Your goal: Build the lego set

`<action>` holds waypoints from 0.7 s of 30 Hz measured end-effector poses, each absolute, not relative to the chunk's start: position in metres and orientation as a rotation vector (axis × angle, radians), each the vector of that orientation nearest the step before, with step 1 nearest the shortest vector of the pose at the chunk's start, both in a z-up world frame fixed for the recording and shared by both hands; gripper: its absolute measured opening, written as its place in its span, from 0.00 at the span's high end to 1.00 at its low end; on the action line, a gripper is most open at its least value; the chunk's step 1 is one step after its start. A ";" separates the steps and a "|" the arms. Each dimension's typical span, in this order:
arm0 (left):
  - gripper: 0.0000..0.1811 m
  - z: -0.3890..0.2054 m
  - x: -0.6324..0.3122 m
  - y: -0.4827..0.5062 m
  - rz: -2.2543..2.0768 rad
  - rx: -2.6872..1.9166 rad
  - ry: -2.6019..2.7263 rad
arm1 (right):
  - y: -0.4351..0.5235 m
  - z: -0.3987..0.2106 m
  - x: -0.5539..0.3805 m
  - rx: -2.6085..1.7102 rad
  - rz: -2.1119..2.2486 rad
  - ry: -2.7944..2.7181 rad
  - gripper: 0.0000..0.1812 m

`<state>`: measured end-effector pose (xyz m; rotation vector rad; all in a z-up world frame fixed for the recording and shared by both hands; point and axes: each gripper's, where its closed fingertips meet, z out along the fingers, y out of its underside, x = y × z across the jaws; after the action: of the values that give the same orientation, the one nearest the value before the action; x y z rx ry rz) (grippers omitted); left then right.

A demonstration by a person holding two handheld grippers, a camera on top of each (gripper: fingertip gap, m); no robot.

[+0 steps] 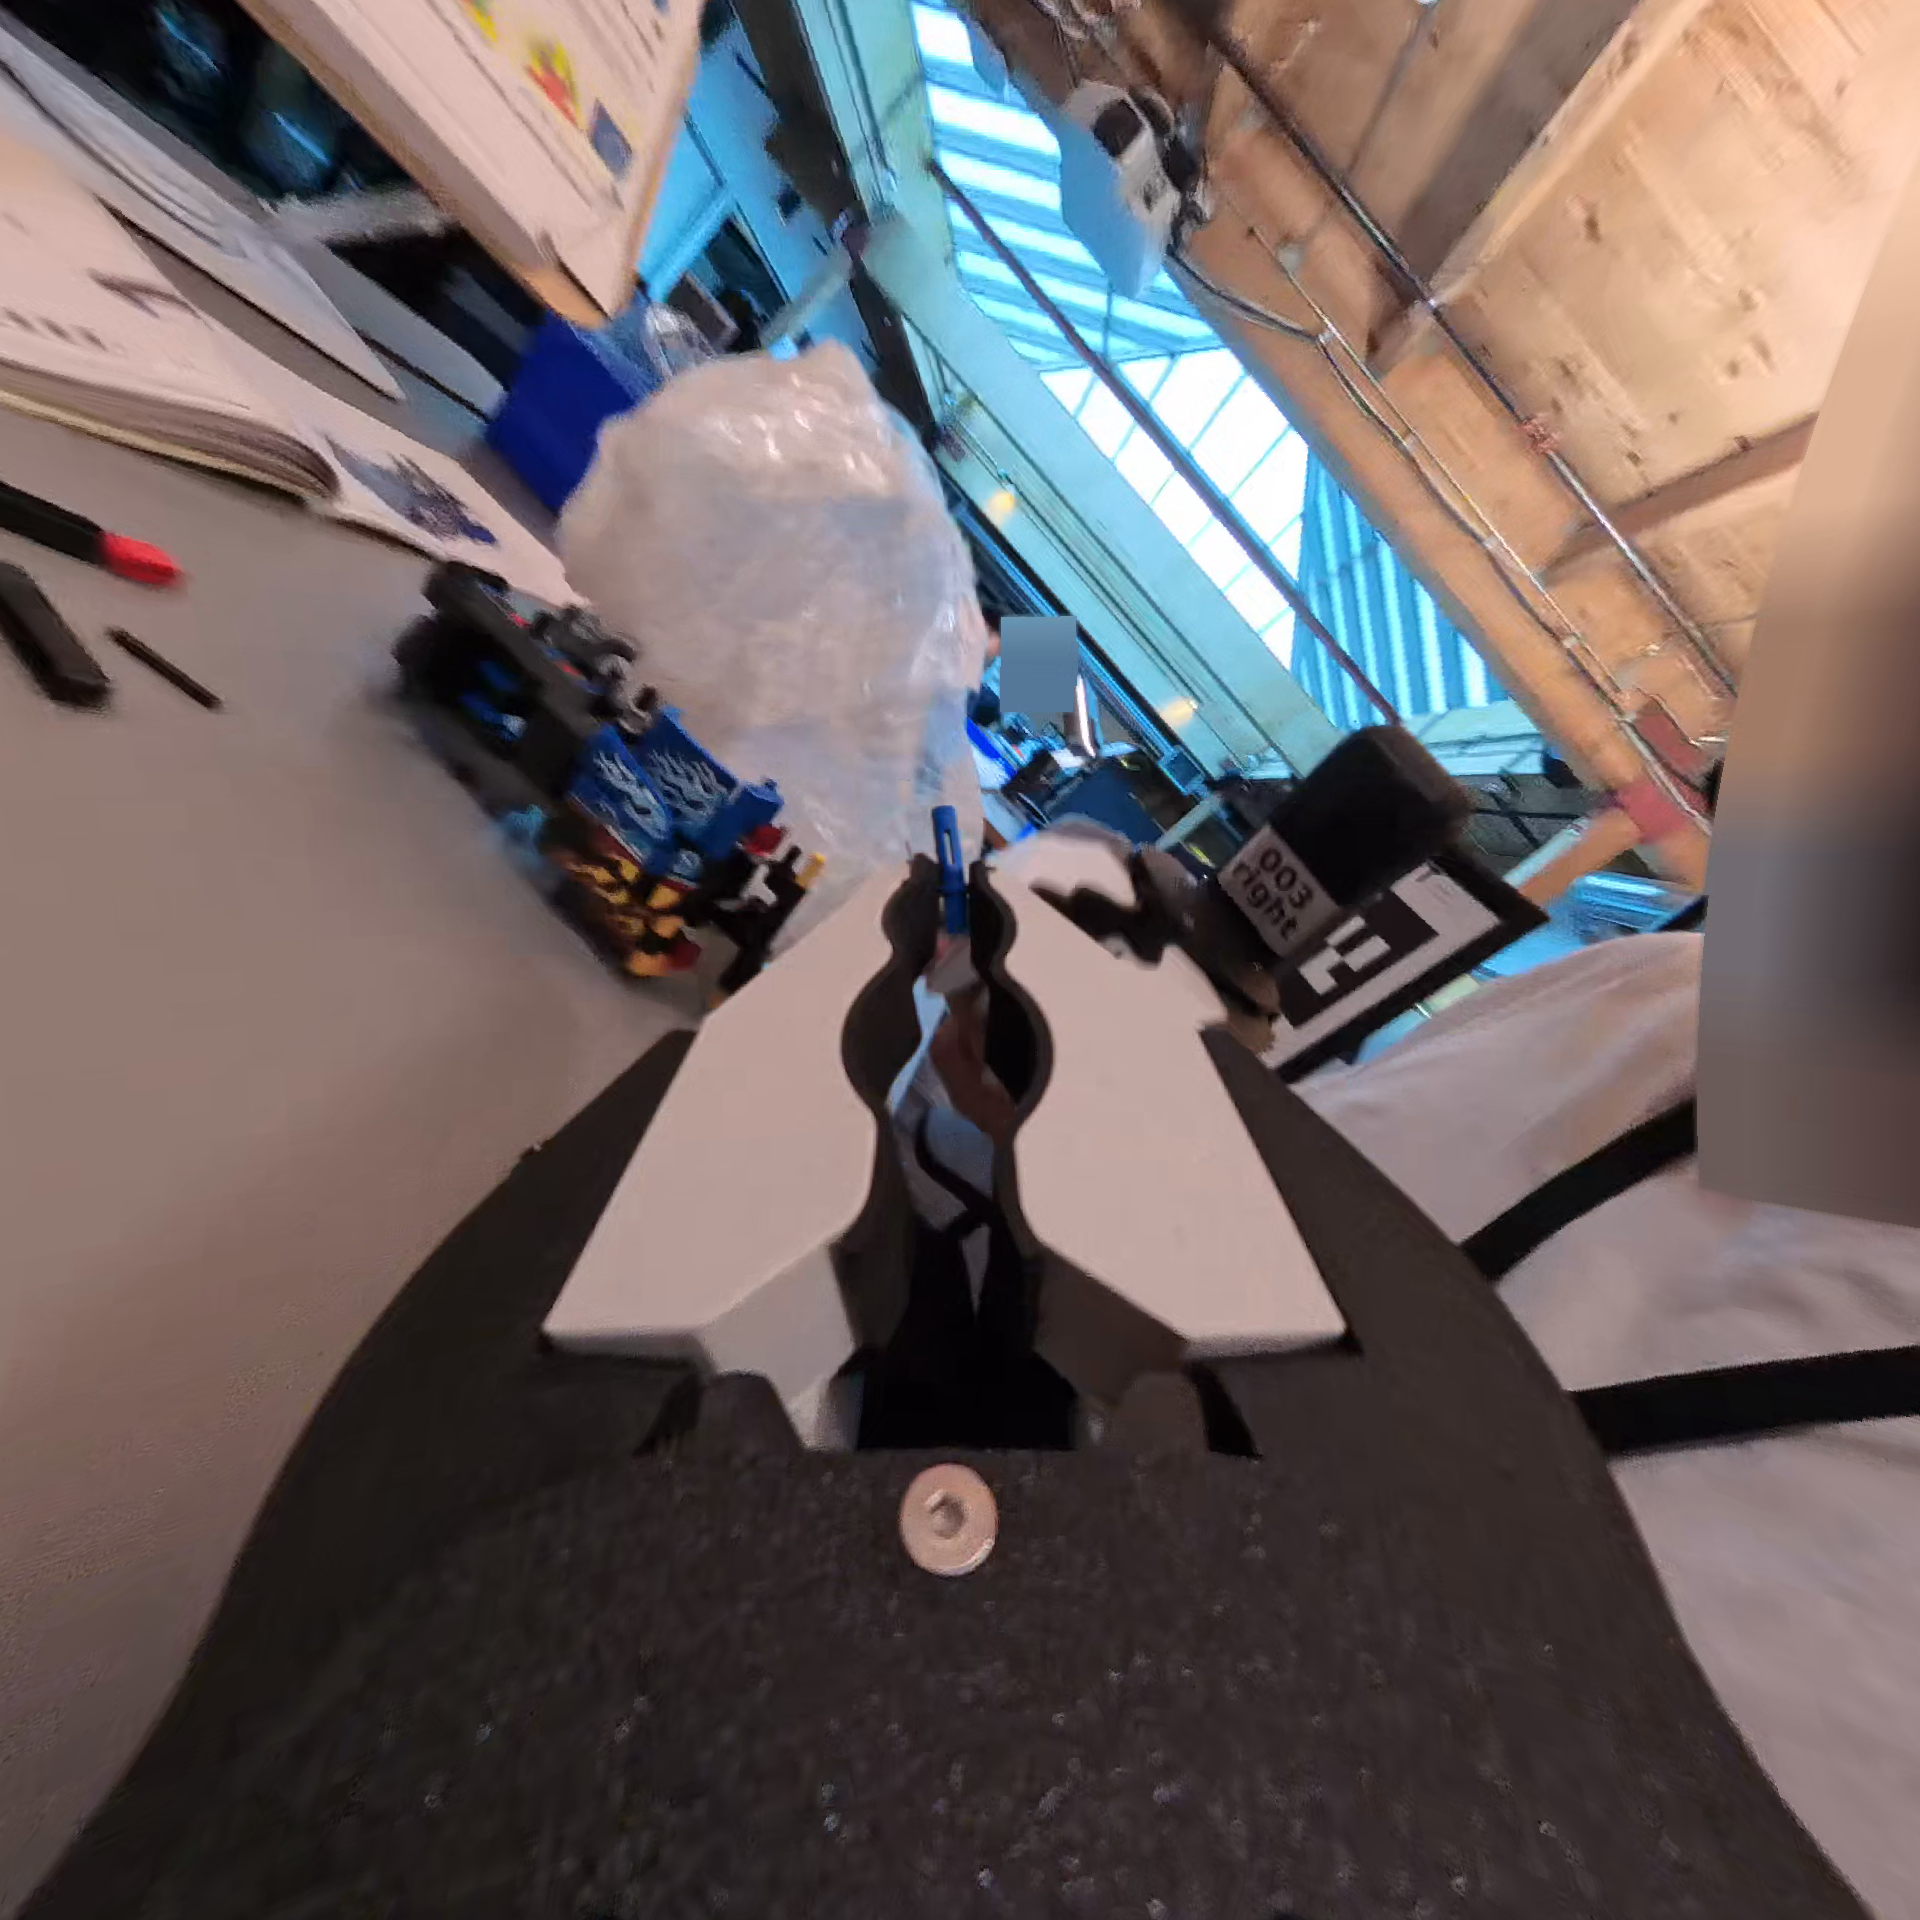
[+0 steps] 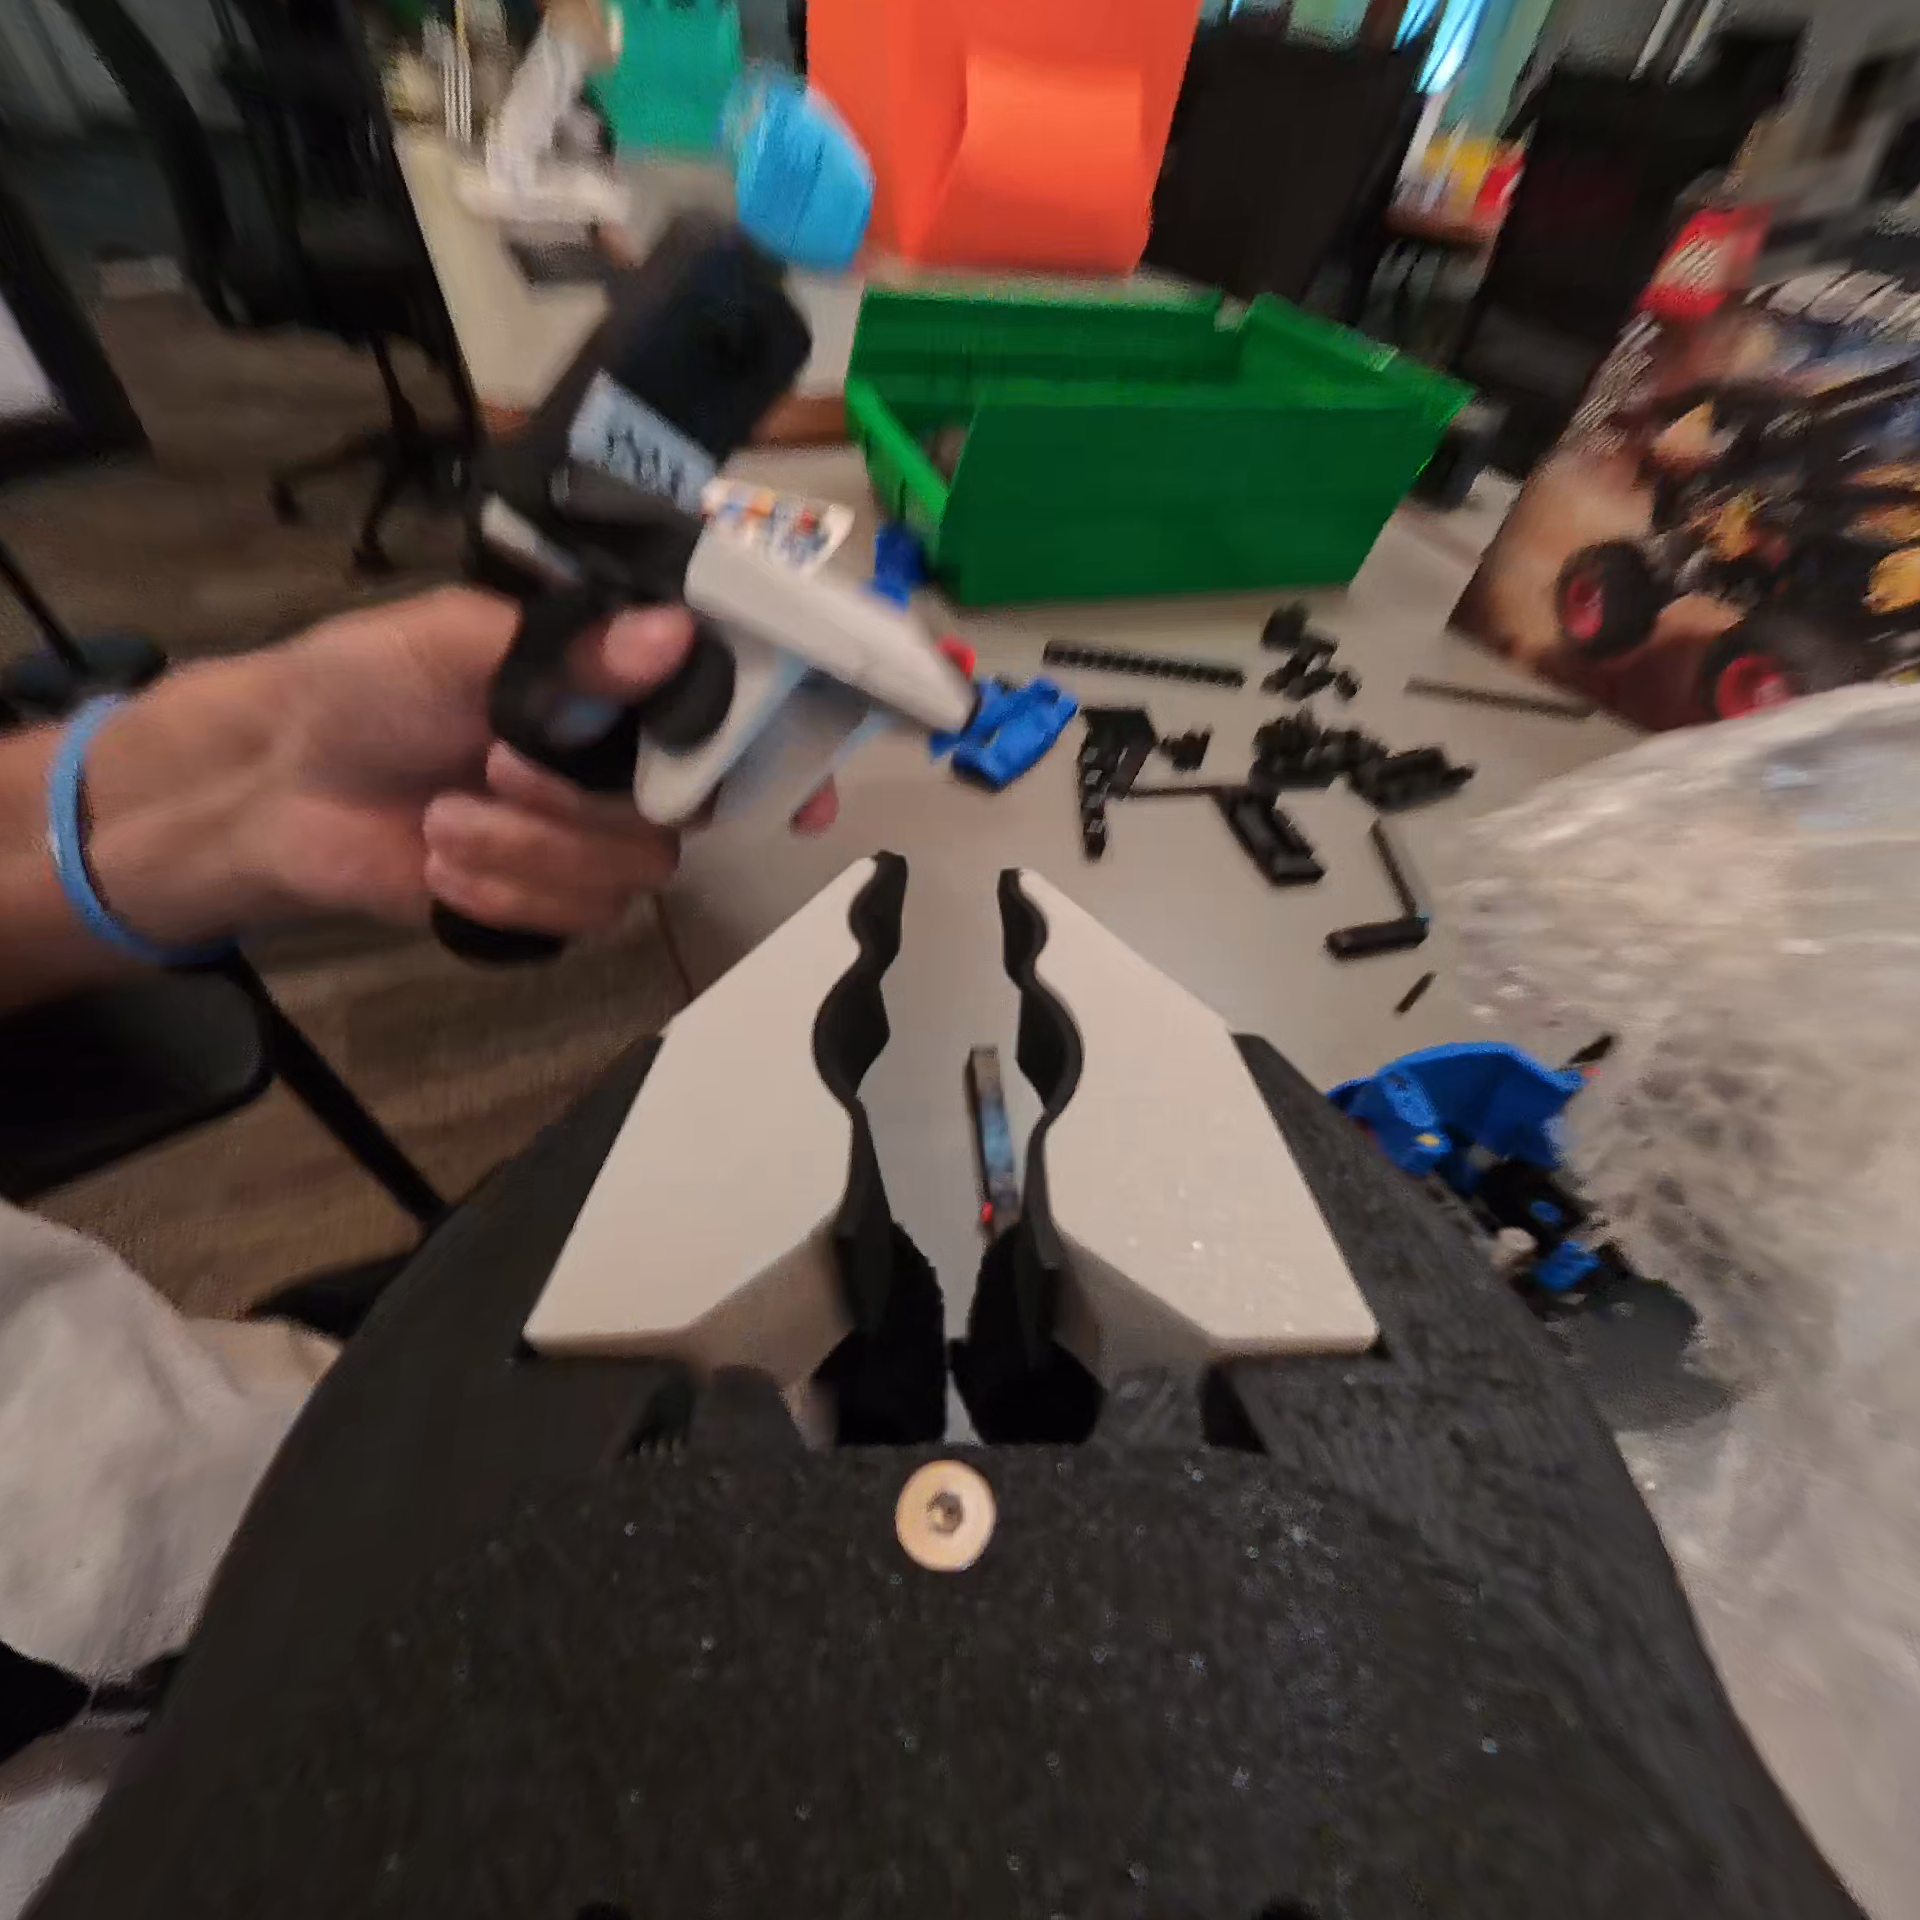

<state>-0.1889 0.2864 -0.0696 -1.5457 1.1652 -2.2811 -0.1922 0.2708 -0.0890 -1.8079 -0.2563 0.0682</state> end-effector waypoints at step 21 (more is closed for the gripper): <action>0.98 -0.103 -0.231 0.194 -2.398 -1.634 1.860 | 0.198 -0.102 -0.227 -1.771 0.104 -1.227 0.89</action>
<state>-0.2307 0.1944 -0.1034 -1.6345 1.8596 -2.3983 -0.2266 0.1979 -0.1017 -1.7707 -1.2268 0.1042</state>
